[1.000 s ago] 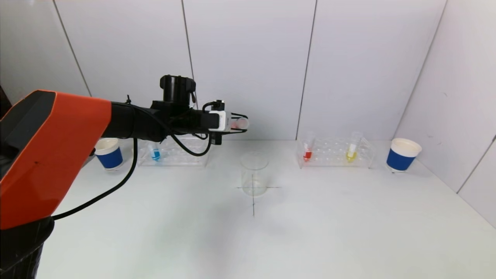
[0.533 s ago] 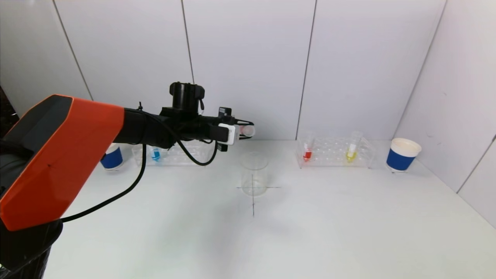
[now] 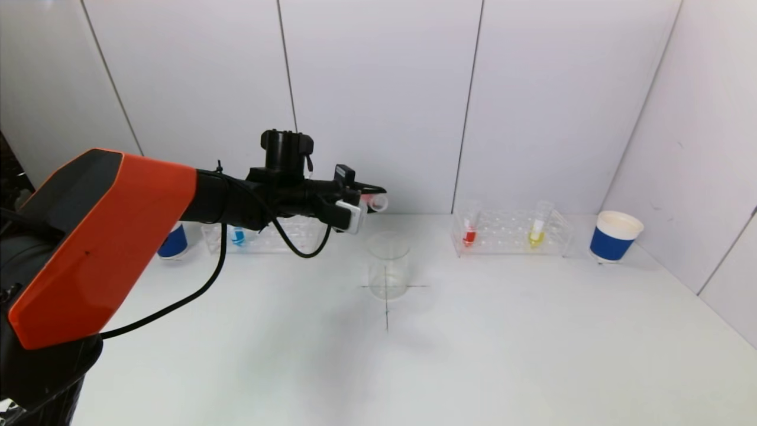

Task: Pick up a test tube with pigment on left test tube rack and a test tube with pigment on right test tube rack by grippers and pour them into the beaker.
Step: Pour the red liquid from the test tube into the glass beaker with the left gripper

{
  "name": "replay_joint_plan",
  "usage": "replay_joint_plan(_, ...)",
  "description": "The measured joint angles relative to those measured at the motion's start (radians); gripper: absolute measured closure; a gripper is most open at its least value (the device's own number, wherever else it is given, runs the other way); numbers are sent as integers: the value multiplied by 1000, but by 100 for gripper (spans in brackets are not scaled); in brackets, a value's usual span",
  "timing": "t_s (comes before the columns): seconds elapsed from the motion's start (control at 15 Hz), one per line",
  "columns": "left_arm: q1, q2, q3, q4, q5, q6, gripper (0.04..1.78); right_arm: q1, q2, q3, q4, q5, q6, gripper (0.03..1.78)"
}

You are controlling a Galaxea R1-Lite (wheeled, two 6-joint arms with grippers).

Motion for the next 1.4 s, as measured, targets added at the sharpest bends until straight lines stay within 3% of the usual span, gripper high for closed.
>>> replay_joint_plan(1.4,-8,-14,-10,-14,34,246,136,0,0,0,0,0,0,4)
